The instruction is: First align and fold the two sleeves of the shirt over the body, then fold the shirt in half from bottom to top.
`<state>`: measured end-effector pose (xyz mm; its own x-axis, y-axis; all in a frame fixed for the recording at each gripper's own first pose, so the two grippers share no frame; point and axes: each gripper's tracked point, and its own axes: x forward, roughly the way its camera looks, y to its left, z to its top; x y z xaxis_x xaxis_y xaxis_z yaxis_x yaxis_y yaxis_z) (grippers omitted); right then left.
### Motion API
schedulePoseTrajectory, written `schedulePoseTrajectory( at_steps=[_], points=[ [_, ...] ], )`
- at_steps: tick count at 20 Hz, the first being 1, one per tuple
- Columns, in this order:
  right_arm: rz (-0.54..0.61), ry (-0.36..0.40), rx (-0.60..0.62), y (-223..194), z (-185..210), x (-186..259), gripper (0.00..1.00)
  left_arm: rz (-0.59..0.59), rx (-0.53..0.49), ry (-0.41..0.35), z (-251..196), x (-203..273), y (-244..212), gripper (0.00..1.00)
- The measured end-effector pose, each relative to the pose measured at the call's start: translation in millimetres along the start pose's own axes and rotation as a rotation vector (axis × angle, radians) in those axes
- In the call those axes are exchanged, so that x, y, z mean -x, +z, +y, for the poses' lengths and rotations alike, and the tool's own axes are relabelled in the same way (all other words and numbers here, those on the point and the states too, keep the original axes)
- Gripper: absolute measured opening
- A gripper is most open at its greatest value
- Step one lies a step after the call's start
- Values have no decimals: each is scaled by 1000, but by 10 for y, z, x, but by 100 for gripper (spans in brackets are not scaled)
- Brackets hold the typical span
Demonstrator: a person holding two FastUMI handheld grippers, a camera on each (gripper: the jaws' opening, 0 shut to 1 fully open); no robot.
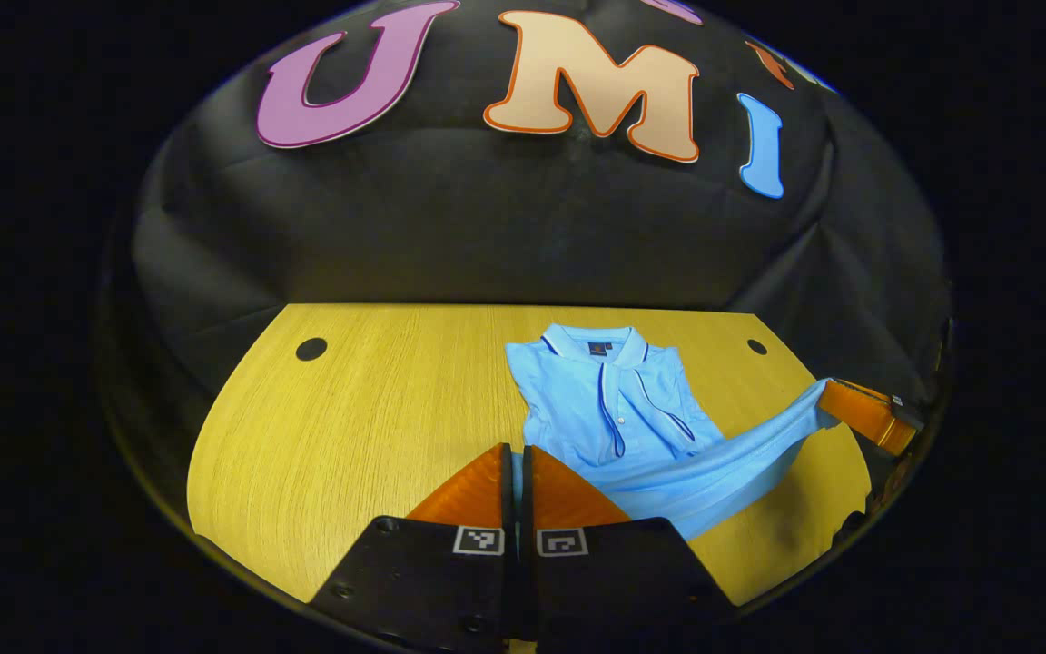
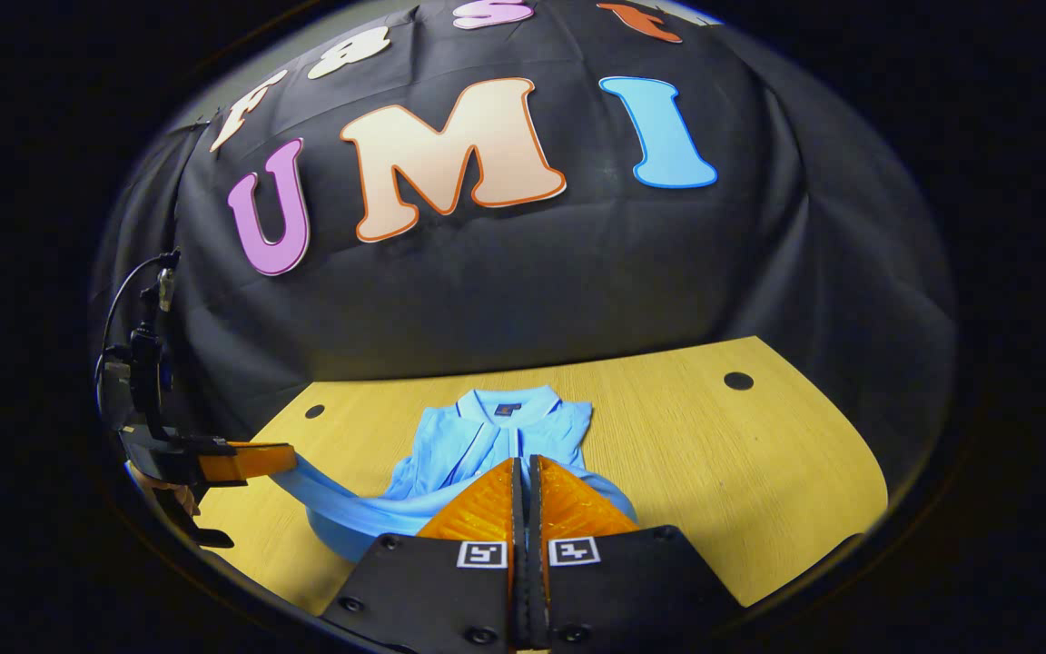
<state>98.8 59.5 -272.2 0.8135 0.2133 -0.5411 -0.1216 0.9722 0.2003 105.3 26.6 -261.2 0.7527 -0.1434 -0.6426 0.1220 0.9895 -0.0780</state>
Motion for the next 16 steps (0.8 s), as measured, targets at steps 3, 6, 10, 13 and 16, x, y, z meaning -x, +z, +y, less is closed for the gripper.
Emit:
schedulePoseTrajectory(
  at_steps=[3, 6, 10, 13, 16],
  points=[
    [-7, -21, 9, 59, -67, -334, 2, -7, -14, -11, 12, -315, 166, 0],
    [-23, -55, -7, 93, -163, -708, 2, -20, -20, -24, 27, -665, 344, 0],
    [-5, -112, -31, 2, -325, -1195, 2, -41, 4, -37, 82, -1158, 526, 0],
    [43, -152, -33, -176, -442, -1547, 2, -29, 23, -45, 147, -1546, 493, 0],
    [82, -192, -19, -353, -540, -1795, 2, 31, 23, -48, 215, -1835, 242, 0]
  ],
)
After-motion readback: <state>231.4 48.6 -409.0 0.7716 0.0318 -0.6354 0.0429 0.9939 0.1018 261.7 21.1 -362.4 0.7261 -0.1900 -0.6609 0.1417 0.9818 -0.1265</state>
